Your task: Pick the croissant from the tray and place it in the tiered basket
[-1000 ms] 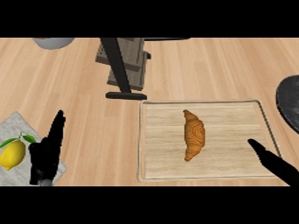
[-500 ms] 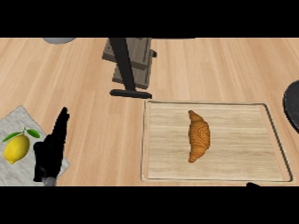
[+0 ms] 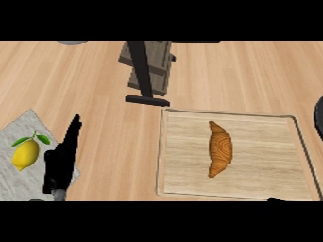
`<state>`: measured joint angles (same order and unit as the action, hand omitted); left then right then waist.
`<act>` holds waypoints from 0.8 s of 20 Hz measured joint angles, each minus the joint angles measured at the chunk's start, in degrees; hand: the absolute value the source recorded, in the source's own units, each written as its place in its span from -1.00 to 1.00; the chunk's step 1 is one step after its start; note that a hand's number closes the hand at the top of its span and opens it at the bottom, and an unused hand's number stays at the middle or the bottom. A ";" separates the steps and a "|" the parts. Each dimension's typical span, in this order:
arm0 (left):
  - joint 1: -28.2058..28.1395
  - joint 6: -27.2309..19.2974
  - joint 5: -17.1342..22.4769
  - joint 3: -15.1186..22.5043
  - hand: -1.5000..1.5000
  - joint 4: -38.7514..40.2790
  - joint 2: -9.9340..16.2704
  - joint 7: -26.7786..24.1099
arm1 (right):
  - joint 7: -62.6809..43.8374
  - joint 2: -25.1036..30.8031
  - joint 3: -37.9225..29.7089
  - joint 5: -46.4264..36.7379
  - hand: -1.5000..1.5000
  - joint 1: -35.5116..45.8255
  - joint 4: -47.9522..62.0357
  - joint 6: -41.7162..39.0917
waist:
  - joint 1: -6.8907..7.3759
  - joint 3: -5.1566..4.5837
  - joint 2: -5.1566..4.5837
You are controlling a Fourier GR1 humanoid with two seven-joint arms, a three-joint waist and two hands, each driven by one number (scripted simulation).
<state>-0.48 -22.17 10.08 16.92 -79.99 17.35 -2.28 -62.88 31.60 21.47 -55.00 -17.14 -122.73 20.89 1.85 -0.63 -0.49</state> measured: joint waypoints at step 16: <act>0.66 0.35 -0.56 0.54 0.00 -0.25 -0.60 2.70 | -8.34 -23.90 7.01 -19.38 -1.00 14.59 13.01 -21.74 | 0.60 0.47 0.18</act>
<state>0.18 -21.81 9.52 17.46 -80.24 16.75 0.42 -71.23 7.69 28.48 -74.38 -2.55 -109.72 -0.85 2.44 -0.16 -0.31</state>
